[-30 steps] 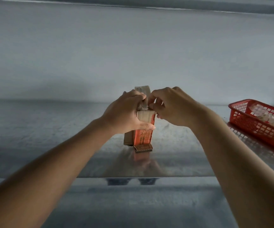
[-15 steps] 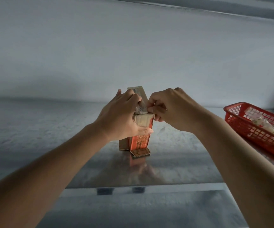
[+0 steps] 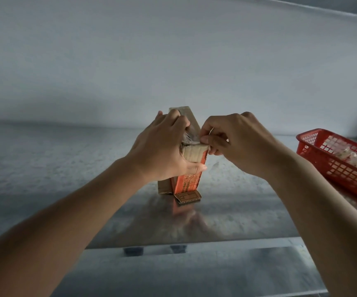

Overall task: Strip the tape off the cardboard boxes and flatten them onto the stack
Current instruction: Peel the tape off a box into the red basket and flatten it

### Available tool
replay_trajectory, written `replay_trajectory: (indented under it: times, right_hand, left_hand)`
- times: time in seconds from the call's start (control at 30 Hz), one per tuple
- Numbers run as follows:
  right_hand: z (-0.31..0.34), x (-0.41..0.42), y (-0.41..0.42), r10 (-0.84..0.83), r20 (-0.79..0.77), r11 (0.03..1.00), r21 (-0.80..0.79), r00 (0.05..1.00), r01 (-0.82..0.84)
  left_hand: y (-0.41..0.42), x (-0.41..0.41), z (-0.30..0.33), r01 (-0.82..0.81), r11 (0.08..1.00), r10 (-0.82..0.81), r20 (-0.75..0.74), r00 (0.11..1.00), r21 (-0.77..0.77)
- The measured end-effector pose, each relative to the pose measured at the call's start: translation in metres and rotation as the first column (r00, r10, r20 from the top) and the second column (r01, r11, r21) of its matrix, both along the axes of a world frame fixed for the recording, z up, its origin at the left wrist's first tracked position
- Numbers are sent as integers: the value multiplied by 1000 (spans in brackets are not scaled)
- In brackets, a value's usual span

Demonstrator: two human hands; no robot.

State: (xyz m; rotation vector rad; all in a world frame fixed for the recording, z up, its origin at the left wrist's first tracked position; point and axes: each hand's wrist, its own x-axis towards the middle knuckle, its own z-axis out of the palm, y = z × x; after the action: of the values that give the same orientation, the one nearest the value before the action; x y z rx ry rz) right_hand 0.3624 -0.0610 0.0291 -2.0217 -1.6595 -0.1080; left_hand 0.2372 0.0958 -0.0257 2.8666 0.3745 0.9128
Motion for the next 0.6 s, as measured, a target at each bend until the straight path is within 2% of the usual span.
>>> replay_trajectory:
  times: [0.27, 0.6]
  right_hand:
    - [4, 3, 3, -2, 24, 1000, -8, 1000, 2]
    - [21, 13, 7, 9, 124, 986, -166, 992, 12]
  left_hand:
    - [4, 0, -1, 26, 1000, -26, 14, 1000, 3]
    - [2, 5, 0, 38, 999, -38, 10, 999, 29]
